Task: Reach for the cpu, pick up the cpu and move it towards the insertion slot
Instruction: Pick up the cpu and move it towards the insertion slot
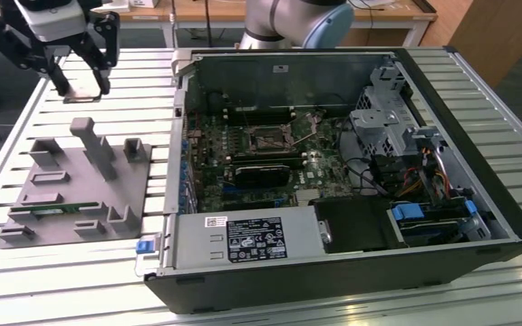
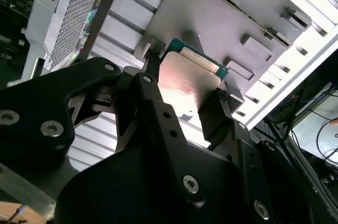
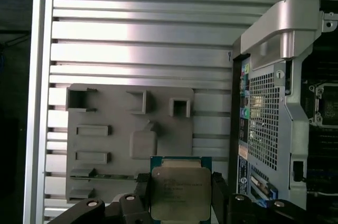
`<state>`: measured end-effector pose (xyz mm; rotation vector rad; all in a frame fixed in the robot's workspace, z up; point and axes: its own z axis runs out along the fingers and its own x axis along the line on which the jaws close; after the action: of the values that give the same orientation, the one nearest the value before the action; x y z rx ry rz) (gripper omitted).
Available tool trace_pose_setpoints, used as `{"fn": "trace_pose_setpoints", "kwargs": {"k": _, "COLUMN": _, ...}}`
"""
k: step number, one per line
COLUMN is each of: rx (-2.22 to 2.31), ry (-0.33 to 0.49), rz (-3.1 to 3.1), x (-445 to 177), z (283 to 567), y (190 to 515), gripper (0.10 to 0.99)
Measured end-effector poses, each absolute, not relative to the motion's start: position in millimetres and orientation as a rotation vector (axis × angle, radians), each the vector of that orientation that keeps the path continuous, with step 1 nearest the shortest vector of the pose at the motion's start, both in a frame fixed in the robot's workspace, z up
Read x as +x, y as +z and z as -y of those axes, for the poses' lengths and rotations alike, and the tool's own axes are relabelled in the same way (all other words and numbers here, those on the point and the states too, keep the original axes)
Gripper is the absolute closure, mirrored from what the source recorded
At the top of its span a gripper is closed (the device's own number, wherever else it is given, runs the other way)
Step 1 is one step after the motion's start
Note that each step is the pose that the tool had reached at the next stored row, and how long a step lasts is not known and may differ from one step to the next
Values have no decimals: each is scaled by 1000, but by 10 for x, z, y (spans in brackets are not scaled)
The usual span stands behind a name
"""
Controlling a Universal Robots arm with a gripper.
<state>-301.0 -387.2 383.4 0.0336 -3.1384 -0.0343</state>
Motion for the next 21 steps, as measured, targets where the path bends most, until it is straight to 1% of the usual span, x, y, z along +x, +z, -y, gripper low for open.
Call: {"fn": "trace_pose_setpoints", "kwargs": {"k": 21, "rx": 34, "ry": -34, "rz": 3138, "x": -2204, "z": 3846, "y": 3835, "gripper": 541}}
